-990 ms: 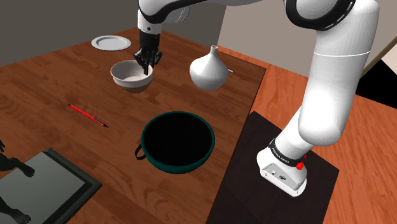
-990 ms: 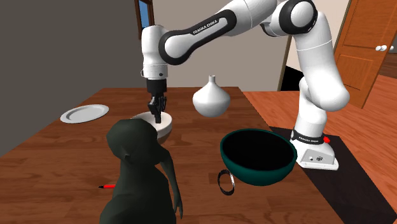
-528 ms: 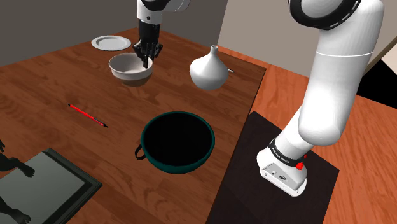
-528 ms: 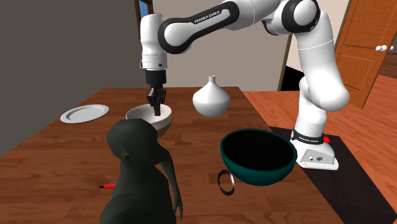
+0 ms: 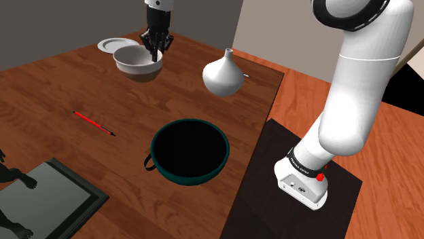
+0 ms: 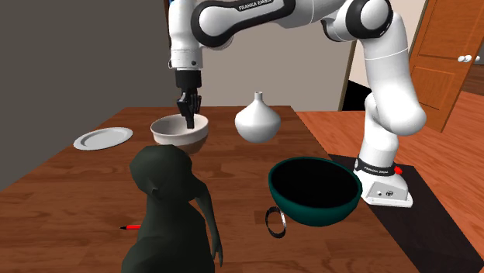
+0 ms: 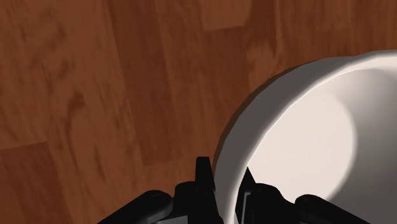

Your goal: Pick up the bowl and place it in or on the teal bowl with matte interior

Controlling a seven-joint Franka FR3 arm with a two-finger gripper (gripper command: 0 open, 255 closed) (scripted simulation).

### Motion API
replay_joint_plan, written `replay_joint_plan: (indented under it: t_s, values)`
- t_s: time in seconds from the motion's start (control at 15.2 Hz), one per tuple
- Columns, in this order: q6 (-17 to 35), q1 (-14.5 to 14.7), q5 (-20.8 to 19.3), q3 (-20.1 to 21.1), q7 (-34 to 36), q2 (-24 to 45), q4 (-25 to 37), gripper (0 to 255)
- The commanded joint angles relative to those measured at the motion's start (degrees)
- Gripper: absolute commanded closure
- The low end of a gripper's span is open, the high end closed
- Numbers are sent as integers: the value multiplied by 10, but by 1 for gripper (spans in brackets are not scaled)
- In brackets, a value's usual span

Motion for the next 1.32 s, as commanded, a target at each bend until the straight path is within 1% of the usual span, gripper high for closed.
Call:
replay_joint_plan:
  t_s: [0.0, 0.99, 1.25]
  values:
    - [-14, 0, 0, 0, 2, -1, 13, 255]
    - [-128, 4, -4, 2, 17, 7, 137, 255]
    - [-85, 4, 16, 11, 26, -95, -4, 255]
